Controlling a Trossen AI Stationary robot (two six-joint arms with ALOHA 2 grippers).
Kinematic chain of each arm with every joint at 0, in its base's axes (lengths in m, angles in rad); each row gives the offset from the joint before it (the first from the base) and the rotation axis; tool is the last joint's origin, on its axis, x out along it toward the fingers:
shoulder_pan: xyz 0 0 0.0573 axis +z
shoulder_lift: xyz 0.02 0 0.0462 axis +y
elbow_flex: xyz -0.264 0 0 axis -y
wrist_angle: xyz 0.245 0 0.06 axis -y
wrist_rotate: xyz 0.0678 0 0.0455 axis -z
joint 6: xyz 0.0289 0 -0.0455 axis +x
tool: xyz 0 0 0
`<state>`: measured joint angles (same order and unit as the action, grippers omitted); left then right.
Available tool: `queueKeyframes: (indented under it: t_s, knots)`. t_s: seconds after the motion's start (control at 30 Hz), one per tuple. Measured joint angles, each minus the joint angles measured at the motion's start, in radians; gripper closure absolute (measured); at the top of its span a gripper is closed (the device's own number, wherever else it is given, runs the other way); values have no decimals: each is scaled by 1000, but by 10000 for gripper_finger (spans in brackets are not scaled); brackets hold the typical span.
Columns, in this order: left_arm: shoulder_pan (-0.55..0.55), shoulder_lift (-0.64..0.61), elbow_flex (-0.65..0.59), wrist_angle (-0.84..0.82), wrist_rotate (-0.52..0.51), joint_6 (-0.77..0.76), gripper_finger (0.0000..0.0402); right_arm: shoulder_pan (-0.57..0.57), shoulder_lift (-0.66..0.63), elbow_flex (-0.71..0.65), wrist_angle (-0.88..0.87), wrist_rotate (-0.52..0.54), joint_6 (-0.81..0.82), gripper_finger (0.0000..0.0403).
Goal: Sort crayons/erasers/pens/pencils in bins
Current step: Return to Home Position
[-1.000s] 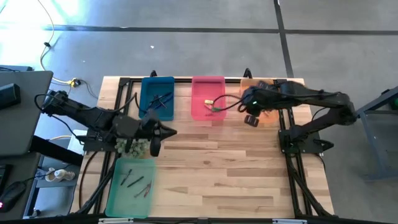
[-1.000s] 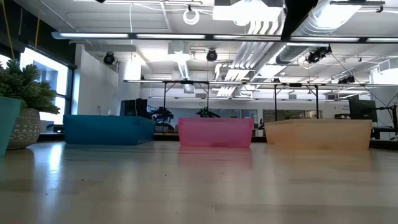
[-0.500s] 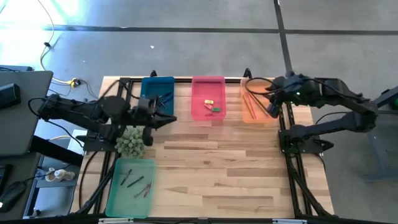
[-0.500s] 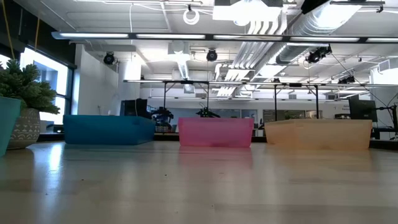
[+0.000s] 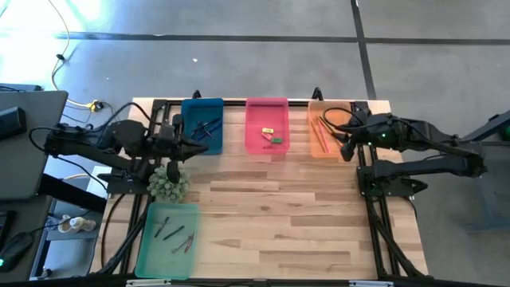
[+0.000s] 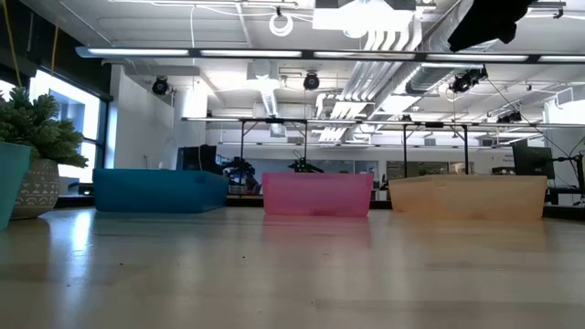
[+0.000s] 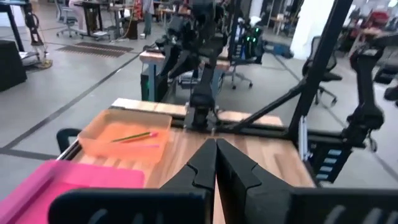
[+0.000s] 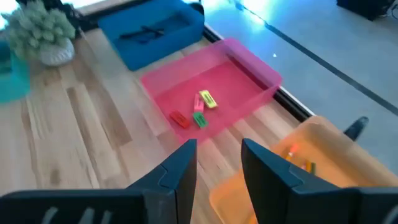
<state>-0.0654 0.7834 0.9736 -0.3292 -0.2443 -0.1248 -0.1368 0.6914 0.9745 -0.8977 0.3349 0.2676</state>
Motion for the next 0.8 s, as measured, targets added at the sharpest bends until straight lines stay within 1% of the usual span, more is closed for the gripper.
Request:
queueKeyframes:
  t_s: [0.17,0.27,0.4,0.5,0.67,0.8]
  knots:
    - [0,-73,-148,69,0,5,402,0,-14,-78,115,-1,39,286]
    - [0,-145,-236,139,8,-3,401,0,-10,-87,131,7,47,286]
    - [0,-248,-353,237,37,-7,401,-1,-13,-87,182,58,71,286]
    - [0,-329,-436,275,43,-14,401,-1,-14,-87,234,79,72,286]
    - [0,-450,-553,276,43,-55,401,-1,-11,-87,291,81,80,286]
    - [0,-536,-628,276,43,-82,401,-1,-11,-87,299,82,132,286]
